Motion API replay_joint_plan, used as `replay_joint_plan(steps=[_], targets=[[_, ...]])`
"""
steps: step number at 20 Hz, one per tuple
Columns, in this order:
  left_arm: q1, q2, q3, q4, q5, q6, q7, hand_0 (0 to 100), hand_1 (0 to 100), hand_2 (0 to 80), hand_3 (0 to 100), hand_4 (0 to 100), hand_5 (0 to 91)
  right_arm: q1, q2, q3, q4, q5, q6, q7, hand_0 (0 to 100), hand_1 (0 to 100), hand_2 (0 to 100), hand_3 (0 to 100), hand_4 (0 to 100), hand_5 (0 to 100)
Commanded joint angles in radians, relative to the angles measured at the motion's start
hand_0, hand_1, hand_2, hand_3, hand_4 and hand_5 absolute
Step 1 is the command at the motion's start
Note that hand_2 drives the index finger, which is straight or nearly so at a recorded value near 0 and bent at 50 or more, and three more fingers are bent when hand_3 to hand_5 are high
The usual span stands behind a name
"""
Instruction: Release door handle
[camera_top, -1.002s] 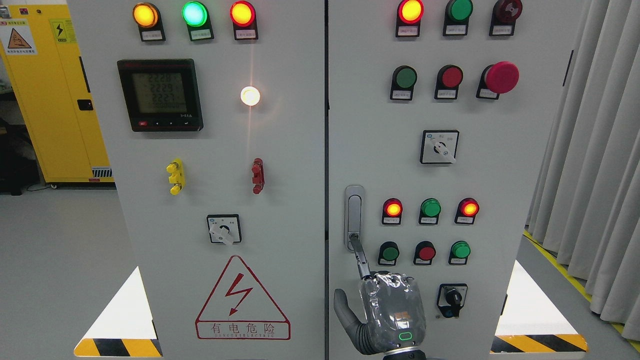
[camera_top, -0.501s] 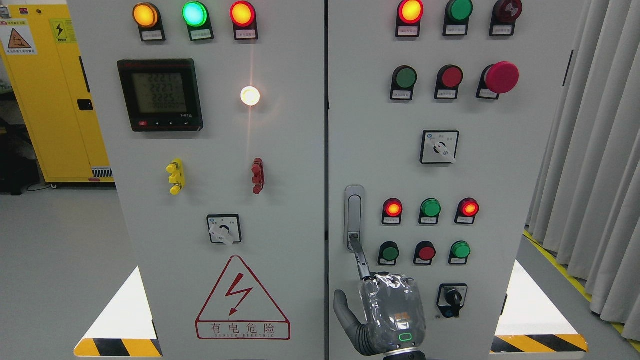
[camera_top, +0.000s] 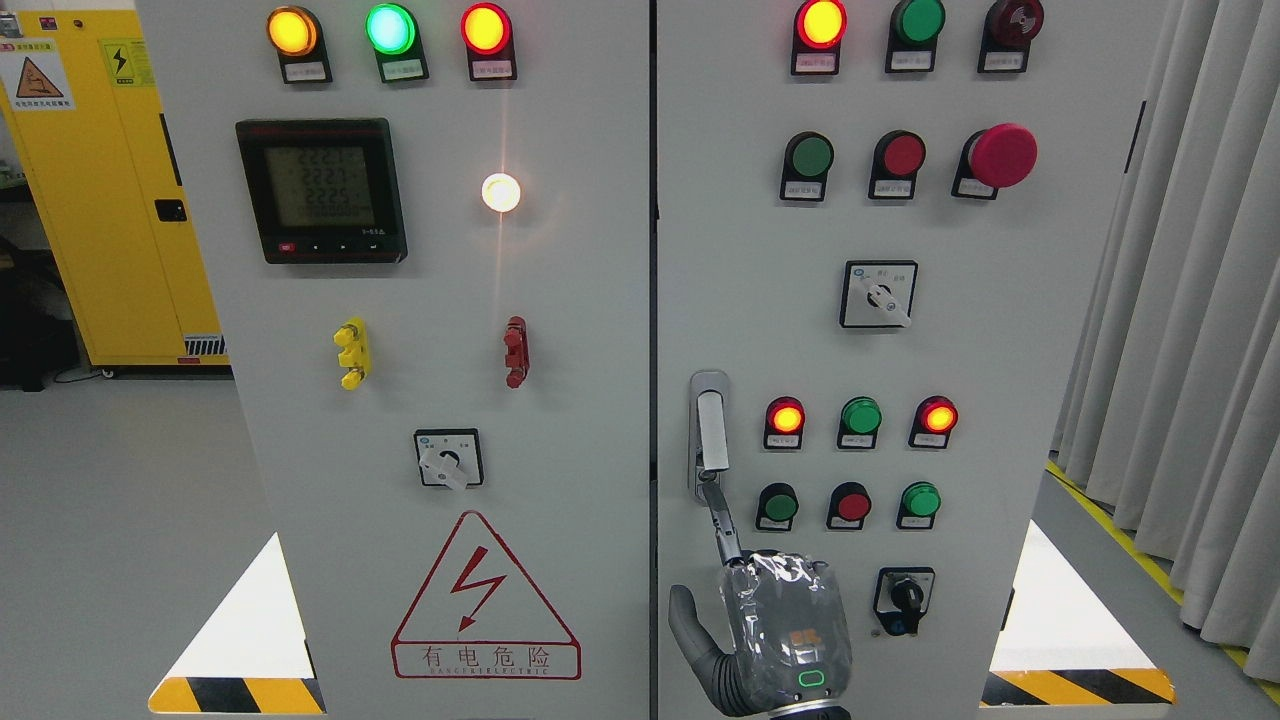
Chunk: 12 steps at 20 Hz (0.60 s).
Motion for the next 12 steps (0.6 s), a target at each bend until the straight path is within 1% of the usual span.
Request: replay_joint_plan(steps=[1, 12], targets=[[0.000, 0.000, 0.000, 0.000, 0.000, -0.001, 0.000, 12, 56, 0.0, 0, 0, 0.0, 0.003, -0.001, 0.003, 0.000, -0.001, -0.001, -0.004, 58, 37, 8, 100, 100, 100], [0.000, 0.000, -0.001, 0.000, 0.000, -0.001, 0.000, 12, 56, 0.0, 0, 0, 0.0, 0.001, -0.001, 0.007, -0.009, -0.002, -0.004, -0.015, 58, 37, 8, 100, 100, 100]])
